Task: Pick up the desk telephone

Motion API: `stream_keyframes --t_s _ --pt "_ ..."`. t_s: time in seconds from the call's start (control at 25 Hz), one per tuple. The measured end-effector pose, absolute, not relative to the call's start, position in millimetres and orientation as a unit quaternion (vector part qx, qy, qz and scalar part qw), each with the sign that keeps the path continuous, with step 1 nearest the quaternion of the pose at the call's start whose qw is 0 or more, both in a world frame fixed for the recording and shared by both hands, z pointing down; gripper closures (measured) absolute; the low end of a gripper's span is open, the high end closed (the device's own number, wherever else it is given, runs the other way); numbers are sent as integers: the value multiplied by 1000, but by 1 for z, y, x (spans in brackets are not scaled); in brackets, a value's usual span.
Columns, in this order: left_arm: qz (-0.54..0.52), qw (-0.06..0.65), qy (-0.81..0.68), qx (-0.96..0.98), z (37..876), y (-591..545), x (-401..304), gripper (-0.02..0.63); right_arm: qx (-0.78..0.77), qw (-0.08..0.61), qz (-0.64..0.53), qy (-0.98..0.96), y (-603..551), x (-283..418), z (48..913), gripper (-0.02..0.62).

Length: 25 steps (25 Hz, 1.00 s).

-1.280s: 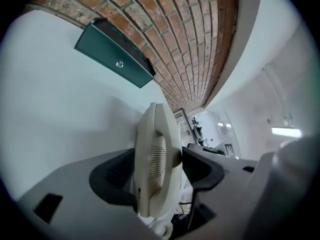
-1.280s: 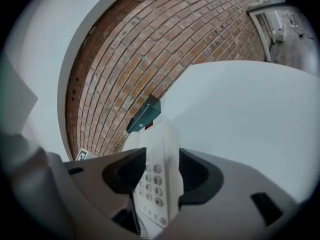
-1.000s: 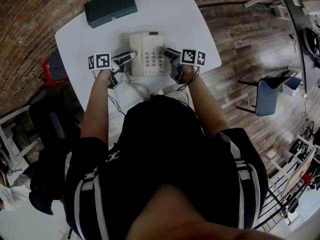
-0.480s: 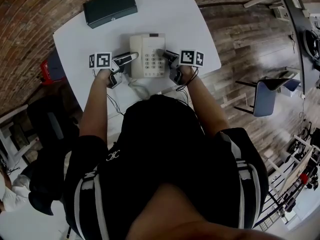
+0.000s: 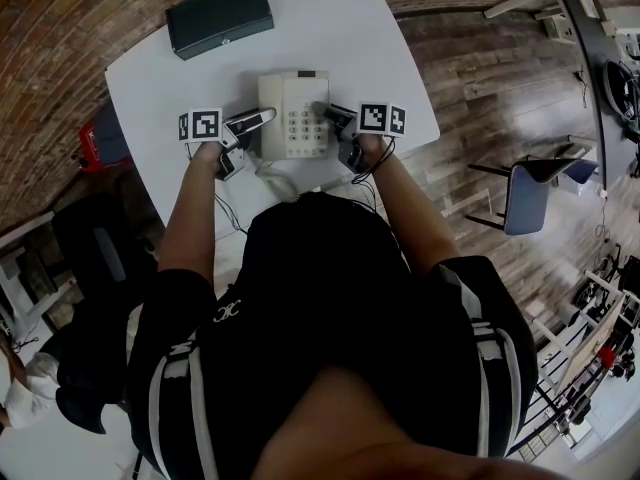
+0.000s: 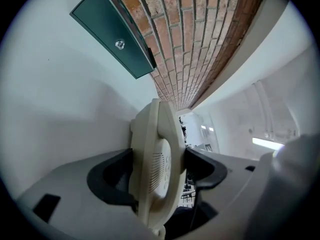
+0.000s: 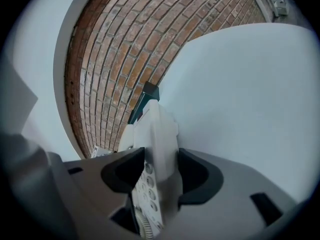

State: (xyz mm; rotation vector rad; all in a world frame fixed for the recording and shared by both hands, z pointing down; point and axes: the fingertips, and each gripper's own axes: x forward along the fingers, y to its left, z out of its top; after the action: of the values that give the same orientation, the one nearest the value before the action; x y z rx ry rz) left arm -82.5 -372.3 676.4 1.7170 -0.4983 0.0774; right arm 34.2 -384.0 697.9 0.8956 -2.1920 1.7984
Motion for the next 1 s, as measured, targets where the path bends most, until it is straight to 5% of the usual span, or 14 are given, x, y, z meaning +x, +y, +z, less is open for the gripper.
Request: stream_keyframes --t_s 0.44,1.0 --pt "11 601 -239 763 649 -366 -84 287 303 80 565 -763 -381 34 667 401" --pt "-32 464 -270 843 527 -356 -86 291 291 31 421 -859 -386 30 540 402"
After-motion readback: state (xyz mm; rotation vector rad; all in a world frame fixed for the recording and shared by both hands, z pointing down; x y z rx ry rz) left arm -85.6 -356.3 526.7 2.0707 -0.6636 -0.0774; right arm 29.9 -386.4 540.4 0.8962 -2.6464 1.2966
